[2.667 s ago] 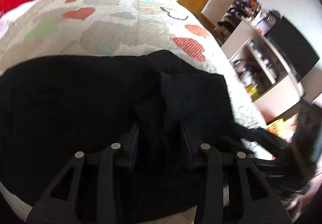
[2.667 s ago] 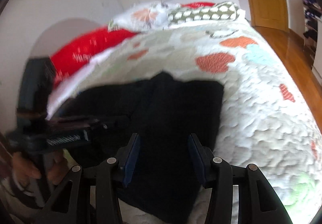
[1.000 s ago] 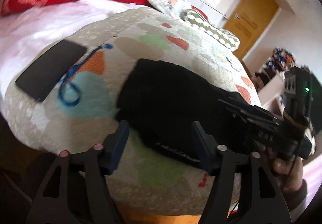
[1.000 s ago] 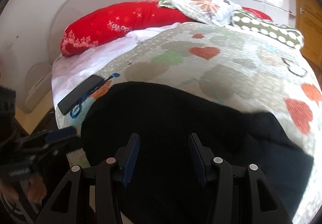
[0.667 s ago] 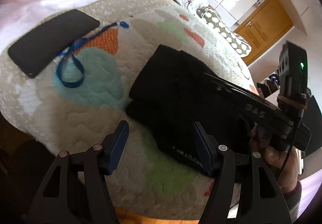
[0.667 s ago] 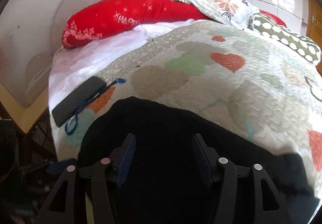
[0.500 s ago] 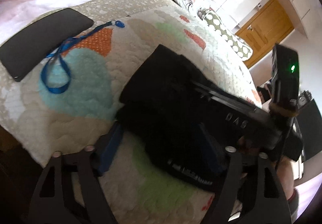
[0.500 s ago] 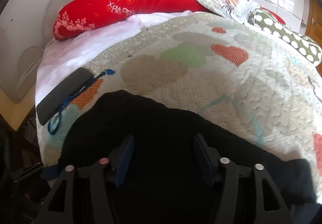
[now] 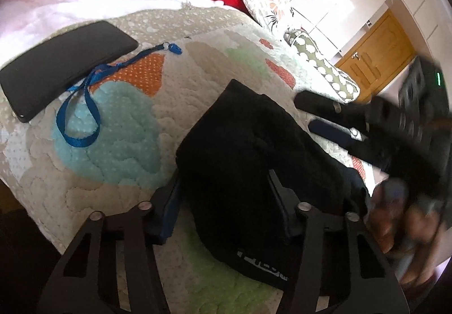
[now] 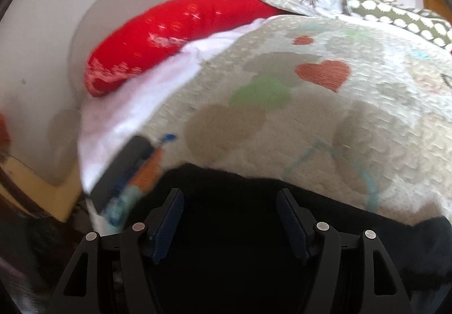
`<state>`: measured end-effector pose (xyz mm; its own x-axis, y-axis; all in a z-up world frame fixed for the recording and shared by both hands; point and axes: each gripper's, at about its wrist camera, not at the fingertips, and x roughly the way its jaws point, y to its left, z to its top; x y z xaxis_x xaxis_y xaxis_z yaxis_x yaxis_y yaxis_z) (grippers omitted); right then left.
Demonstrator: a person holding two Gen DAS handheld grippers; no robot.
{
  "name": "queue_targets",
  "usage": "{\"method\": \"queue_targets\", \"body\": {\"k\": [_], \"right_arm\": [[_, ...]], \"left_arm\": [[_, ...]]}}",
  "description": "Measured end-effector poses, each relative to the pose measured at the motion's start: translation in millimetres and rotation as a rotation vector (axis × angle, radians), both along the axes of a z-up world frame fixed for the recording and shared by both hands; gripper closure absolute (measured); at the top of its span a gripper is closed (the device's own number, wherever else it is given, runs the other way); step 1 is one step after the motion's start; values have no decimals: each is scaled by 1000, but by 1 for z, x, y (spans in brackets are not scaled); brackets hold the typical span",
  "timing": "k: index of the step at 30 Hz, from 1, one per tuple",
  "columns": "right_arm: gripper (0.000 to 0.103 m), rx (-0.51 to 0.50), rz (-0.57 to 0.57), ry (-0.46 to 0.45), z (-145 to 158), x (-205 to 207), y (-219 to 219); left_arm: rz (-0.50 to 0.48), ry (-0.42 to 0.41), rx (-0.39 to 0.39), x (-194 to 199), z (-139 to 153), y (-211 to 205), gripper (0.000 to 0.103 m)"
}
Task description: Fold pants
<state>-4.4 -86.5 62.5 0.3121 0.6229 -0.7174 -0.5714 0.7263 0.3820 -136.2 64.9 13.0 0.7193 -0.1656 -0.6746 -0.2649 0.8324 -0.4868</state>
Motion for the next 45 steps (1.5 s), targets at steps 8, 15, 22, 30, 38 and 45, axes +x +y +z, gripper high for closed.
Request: {"method": "queue_targets", "body": {"k": [8, 15, 22, 30, 38, 45], "right_arm": [[34, -224, 171, -66, -8, 6, 70], [57, -268, 203, -121, -37, 11, 82], [72, -5, 118, -114, 17, 5, 8], [73, 192, -119, -206, 68, -45, -159], [34, 191, -450, -5, 10, -80, -292], [24, 470, -476, 157, -18, -88, -318]], "left_arm": [[-29, -39, 22, -4, -3, -7, 63], [-38, -56, -4, -3, -4, -4, 68], [-139, -237, 130, -15, 47, -39, 75], [-435, -447, 341, -41, 94, -160, 75], [-651, -336, 441, -42, 40, -263, 75], [-652, -341, 467, -45, 36, -264, 75]]}}
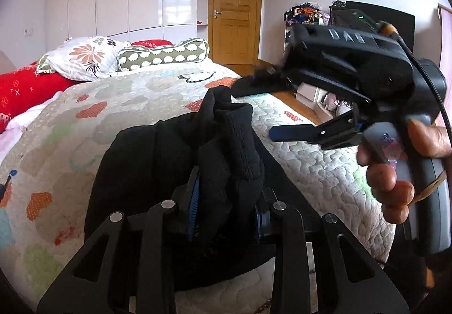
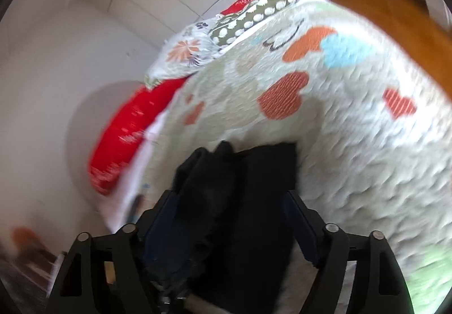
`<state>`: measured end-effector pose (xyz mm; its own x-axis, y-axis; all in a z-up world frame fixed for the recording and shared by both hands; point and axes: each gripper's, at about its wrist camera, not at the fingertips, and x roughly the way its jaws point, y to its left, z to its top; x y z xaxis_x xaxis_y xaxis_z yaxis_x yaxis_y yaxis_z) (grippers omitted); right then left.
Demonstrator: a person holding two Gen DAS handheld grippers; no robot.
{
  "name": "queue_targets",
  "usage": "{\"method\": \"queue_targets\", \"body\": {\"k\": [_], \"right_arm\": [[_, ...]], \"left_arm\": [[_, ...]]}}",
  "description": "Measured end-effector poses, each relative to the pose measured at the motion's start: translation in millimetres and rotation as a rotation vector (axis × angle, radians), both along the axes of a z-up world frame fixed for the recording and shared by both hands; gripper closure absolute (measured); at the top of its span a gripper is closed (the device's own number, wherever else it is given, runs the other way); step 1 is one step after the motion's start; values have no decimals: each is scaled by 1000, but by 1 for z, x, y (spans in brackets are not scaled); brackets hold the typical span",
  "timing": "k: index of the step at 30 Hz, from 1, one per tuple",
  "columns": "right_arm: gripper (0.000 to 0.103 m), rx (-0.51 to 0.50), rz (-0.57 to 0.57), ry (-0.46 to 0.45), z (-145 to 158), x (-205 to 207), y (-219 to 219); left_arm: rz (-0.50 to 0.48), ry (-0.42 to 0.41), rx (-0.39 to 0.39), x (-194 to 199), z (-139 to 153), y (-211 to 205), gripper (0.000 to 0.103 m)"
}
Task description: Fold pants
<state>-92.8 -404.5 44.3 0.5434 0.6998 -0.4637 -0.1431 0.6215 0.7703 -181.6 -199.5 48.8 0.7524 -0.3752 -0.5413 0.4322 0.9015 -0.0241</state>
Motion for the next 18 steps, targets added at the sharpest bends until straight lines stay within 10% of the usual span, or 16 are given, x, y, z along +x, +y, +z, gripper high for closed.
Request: {"method": "queue_targets", "body": {"k": [6, 10, 14, 18], "right_arm": [[23, -53, 113, 55, 1, 22, 43], [72, -245, 130, -37, 11, 26, 60], [75, -386, 29, -139, 26, 16, 35], [75, -484, -20, -27, -3, 17, 15]], "left_arm": [[-11, -31, 61, -11, -2, -11, 67], [-78, -37, 40, -21, 14, -4, 56], [-95, -98, -61, -32, 45, 30, 27], [4, -78, -34, -14, 41, 56, 27]]}}
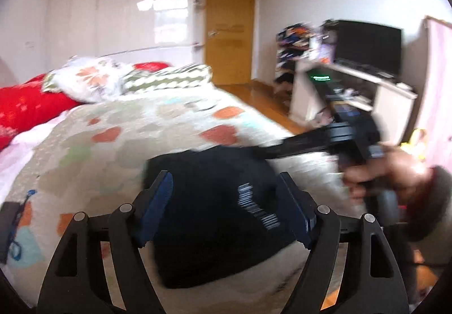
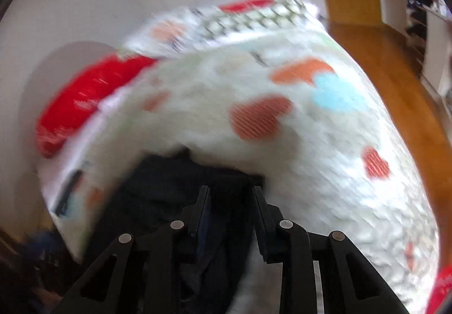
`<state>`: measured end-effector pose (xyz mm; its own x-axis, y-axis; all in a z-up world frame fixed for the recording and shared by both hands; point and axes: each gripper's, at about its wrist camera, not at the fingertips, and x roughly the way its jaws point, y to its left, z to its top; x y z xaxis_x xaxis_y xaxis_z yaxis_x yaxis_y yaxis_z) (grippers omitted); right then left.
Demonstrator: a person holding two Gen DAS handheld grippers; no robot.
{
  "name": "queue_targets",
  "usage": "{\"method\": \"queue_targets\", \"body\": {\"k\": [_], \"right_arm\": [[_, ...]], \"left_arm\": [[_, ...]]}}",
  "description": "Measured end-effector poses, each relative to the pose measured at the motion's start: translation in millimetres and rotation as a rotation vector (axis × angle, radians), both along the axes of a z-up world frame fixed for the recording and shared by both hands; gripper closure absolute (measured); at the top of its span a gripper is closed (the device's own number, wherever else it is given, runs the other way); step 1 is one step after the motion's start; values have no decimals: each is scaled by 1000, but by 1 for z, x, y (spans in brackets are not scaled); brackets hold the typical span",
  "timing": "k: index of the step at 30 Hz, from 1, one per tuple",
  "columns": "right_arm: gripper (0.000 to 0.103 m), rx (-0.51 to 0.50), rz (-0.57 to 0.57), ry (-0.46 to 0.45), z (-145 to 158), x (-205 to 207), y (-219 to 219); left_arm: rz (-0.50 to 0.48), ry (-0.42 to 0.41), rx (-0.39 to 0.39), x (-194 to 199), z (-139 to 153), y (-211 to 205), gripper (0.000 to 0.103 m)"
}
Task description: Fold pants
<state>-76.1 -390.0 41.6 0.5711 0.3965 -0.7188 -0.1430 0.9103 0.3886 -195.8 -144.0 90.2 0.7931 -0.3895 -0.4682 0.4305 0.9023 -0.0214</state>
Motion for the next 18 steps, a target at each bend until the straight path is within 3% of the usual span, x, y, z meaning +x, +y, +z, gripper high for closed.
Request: {"method": "queue_targets", "body": {"k": [3, 7, 11, 14, 15, 18], "right_arm": [[75, -6, -54, -40, 10, -17, -13], [69, 93, 86, -109, 31, -42, 9], [68, -16, 187, -97, 24, -57, 45], [68, -216, 195, -61, -5, -68, 59], [67, -240, 182, -65, -13, -72, 57], [67, -194, 149, -63, -12, -79, 43]], "left_arm": [[63, 66, -3, 15, -9, 16, 27], [107, 96, -29, 27, -10, 28, 27], [123, 141, -2, 46, -19, 23, 27], [109, 262, 26, 60, -41, 14, 27], [104, 301, 21, 64, -50, 11, 27], [114, 306, 5, 65, -55, 11, 26]]}}
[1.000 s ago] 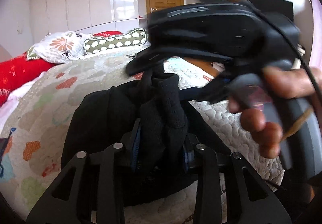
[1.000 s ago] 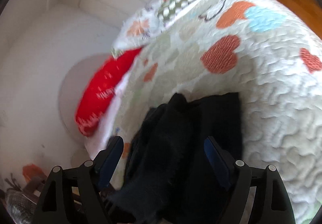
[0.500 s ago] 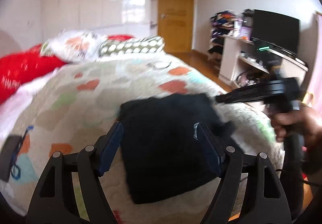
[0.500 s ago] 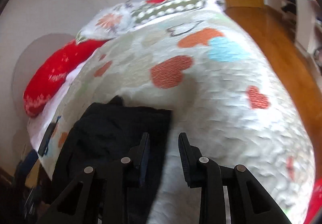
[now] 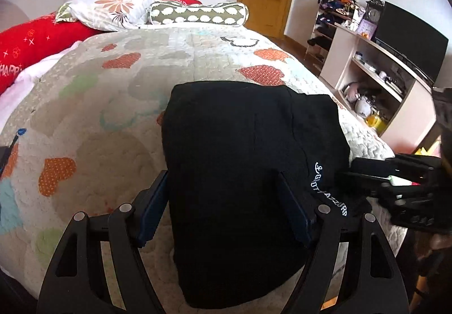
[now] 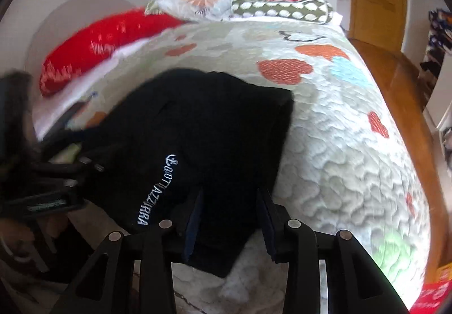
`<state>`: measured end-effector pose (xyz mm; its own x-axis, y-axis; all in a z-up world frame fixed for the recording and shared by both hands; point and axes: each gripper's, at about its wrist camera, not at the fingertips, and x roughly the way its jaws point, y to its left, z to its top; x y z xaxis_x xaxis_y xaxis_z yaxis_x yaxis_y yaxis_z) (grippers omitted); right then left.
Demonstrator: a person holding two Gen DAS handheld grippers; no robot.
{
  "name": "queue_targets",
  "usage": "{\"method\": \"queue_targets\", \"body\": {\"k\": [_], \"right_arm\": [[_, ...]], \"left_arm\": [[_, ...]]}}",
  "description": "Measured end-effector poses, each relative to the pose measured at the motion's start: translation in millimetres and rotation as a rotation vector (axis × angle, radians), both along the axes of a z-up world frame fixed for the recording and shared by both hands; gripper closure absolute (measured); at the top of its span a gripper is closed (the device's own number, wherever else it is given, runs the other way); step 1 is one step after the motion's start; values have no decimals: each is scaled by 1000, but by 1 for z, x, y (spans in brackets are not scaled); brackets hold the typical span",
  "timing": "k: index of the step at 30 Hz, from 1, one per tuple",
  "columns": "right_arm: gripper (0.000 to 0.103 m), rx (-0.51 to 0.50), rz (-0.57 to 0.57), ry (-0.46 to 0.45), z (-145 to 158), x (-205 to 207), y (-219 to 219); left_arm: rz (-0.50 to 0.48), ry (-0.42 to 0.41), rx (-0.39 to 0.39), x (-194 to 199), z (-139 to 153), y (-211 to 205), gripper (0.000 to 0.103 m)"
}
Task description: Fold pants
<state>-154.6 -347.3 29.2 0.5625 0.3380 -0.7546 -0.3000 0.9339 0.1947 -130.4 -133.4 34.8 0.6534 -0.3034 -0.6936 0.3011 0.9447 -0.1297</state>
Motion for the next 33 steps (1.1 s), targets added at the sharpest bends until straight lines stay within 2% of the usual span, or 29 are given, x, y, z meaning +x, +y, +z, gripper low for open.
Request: {"method": "queue_targets", "body": {"k": [3, 5, 11, 15, 19, 24, 27, 33], "right_arm": [[67, -24, -23, -2, 12, -6, -14], [67, 17, -27, -19, 23, -2, -18], [64, 56, -6, -104, 46, 8, 4], [64, 71, -18, -98, 39, 28, 19], [64, 101, -70, -56, 27, 46, 14], [62, 62, -87, -20, 14, 67, 11], [56, 53, -103, -26, 8, 71, 9], [56, 55, -115, -6, 15, 61, 4]], "left_arm": [[18, 8, -14, 0, 9, 3, 26], [29, -21, -4, -2, 17, 5, 26], [64, -33, 27, 10, 28, 4, 26], [83, 1, 51, 23, 23, 2, 26], [87, 32, 45, 38, 17, 1, 26], [79, 71, 42, 52, 9, -2, 26], [79, 80, 36, 55, 7, -3, 26], [90, 77, 45, 51, 10, -2, 25]]}}
